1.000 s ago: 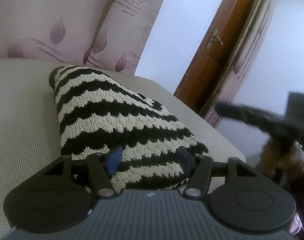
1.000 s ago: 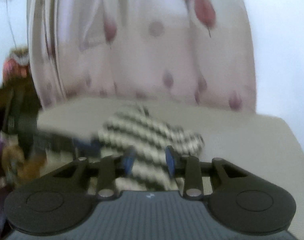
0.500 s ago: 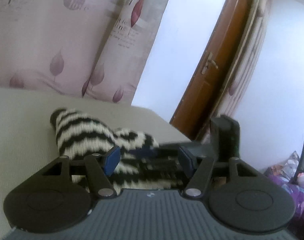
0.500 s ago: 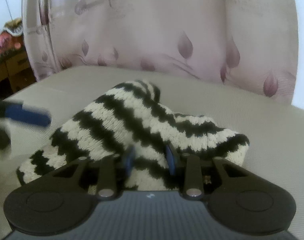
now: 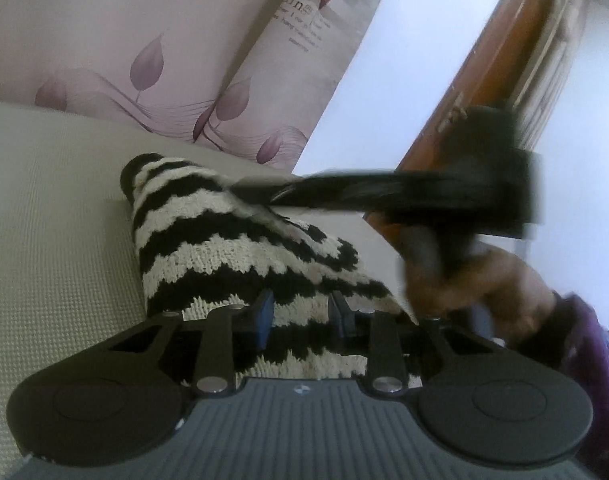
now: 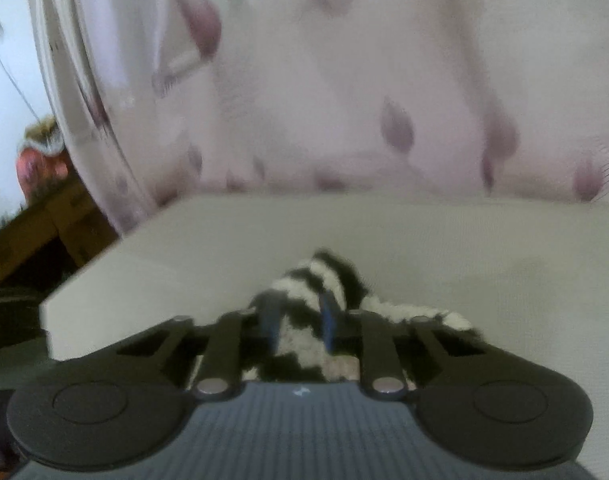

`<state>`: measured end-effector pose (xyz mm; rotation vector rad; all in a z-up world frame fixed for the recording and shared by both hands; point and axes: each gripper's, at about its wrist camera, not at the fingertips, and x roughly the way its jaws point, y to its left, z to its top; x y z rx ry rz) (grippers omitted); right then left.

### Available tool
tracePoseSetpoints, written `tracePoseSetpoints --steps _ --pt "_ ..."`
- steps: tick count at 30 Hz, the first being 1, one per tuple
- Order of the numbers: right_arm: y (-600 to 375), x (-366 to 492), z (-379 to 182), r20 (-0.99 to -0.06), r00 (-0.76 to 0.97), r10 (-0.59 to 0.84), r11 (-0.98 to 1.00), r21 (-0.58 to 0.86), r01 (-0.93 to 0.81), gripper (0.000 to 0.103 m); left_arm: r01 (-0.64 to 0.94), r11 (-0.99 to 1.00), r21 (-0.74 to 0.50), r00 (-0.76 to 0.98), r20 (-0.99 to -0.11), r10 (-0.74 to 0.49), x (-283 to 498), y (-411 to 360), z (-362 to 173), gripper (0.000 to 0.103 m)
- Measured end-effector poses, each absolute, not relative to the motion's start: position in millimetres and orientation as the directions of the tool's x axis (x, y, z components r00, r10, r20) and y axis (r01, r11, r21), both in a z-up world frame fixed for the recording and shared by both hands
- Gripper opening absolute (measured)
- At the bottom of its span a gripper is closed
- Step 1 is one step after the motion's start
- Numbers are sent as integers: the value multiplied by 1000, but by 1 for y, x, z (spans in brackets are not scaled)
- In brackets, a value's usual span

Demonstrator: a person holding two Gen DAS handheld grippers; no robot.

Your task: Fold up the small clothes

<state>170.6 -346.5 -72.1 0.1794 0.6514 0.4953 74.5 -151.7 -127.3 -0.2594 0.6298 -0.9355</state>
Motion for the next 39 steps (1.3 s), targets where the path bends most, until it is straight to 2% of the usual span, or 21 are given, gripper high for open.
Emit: tracePoseSetpoints --steps 2,6,9,14,16,19,22,25,27,29,31,35,39 --pt "-329 191 -103 -648 639 415 907 238 -348 14 671 589 -450 442 -395 -806 76 -153 -129 33" --pt "-329 203 -108 -661 644 386 920 224 -322 12 665 594 -453 445 -399 -802 78 -155 -130 33" --pt "-337 193 -103 -628 661 410 912 258 -320 12 660 591 -463 438 -401 -804 78 -156 -130 33" --pt "-374 148 -75 -515 738 435 896 330 -298 15 661 593 -460 438 -405 -802 75 -153 -130 33" --pt "-381 125 -73 -510 754 414 907 302 -293 15 662 592 -459 437 -405 -803 74 -152 -129 33" --pt "-378 105 -97 -548 759 351 936 208 -283 14 668 594 -448 437 -409 -801 72 -154 -129 33" --pt "-371 97 -111 -503 796 338 941 175 -289 14 691 608 -391 459 -413 -787 64 -156 -129 33" --pt "-391 95 -96 -473 785 401 909 312 -276 15 708 629 -321 489 -421 -764 58 -159 -124 34" --pt "-410 73 -88 -410 819 401 894 369 -253 16 712 640 -289 510 -413 -755 52 -156 -118 37" --pt "-412 43 -85 -384 835 395 896 360 -259 17 717 645 -263 536 -384 -752 39 -149 -110 47" --pt "-407 15 -89 -389 839 380 911 316 -266 17 722 657 -218 563 -367 -741 23 -145 -106 49" --pt "-388 -21 -112 -446 844 297 953 193 -233 16 724 668 -170 563 -415 -715 1 -148 -117 48" --pt "-389 -24 -136 -474 837 273 957 220 -188 14 702 694 -161 568 -461 -682 -4 -150 -136 45"
